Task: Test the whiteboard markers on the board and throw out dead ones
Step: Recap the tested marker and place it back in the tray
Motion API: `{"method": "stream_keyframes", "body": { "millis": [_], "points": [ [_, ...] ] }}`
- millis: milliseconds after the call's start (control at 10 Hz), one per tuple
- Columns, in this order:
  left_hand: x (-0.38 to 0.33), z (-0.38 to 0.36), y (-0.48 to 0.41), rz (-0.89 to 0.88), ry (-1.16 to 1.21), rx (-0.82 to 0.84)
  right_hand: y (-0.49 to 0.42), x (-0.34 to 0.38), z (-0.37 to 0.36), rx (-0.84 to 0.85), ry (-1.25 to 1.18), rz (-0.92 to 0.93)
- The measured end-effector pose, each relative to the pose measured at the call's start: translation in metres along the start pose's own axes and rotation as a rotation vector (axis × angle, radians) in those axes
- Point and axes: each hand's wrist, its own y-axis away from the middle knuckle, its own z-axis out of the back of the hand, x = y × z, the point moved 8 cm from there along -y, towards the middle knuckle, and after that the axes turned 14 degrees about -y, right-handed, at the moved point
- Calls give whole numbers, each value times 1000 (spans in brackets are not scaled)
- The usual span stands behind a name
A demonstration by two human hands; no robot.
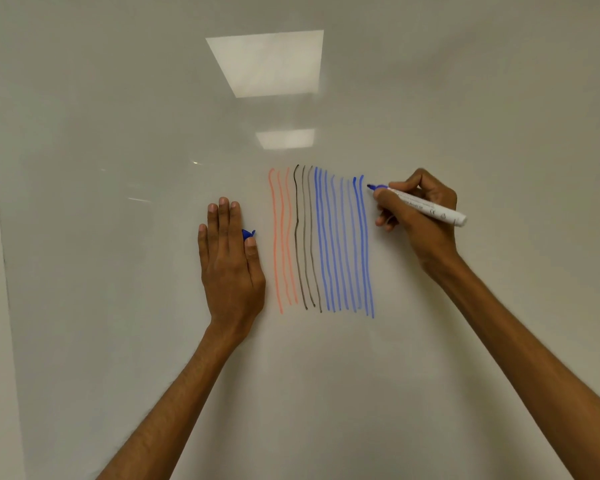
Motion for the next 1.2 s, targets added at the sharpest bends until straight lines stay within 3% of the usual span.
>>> {"method": "stream_keyframes", "body": {
  "millis": [500,1200],
  "points": [
    [1,0,2,-4,-7,-4,-5,0,-6,23,49,21],
    [0,1,4,-6,-13,-12,56,-26,22,44,106,-75]
  ]
}}
